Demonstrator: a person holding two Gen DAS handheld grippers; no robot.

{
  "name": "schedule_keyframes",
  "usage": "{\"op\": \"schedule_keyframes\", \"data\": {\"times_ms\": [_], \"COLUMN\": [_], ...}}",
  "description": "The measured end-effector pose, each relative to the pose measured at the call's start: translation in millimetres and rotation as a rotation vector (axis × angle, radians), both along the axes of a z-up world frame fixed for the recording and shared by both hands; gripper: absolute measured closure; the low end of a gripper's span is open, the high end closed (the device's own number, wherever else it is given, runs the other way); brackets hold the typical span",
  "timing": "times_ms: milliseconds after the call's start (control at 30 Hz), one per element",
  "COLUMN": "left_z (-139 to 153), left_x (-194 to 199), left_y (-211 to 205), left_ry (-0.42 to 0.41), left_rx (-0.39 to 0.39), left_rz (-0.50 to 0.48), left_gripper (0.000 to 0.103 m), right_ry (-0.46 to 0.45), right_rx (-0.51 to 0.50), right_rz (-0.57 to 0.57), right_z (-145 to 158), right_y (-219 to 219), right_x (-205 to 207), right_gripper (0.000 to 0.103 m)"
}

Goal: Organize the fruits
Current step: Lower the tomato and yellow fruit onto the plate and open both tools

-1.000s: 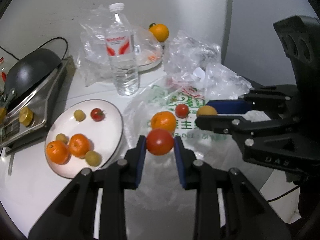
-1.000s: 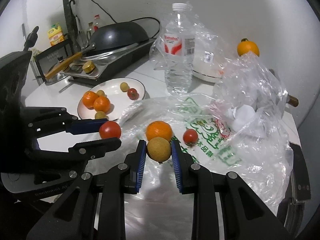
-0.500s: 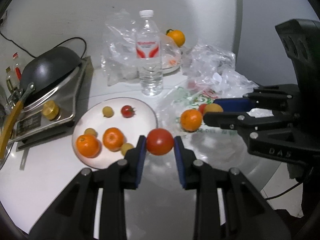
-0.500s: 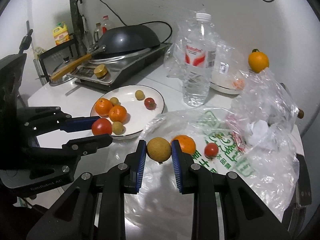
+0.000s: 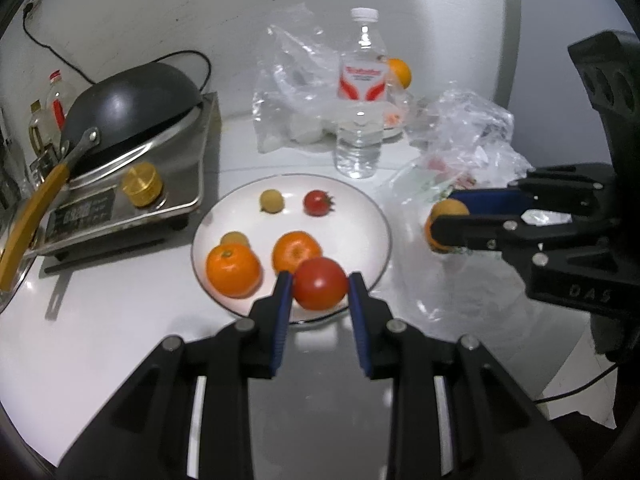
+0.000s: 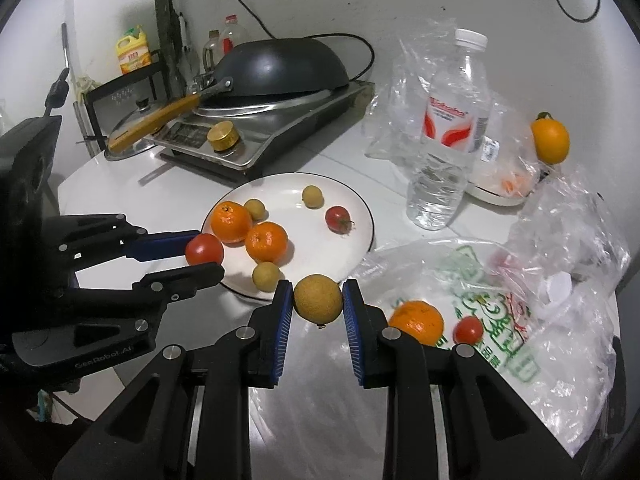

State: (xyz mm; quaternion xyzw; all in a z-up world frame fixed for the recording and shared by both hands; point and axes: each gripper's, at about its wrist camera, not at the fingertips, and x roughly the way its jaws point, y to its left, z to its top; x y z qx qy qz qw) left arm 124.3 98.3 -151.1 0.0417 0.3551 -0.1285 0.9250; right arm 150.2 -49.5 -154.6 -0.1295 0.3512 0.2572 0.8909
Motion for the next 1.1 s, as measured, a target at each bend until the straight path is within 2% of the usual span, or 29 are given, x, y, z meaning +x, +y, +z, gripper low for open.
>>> {"op": "schedule_keyframes", "data": {"times_ms": [600,1100], "left_z": [-26,-37], "left_x": [26,39], "left_y": [15,11], "left_ry": [0.036,0.067], "left_rx": [0.02,0.031], "left_rz": [0.007,-0.001], "left_gripper": [0.074,0.074], "right_ry": [0.059,0.114], "right_rx": [-0.012,-0.032], "right_rz": [0.033,0.023], "right_z": [-24,-47], "right_y": [33,37], "right_x": [34,57], "right_gripper": [0.075,0.075]}}
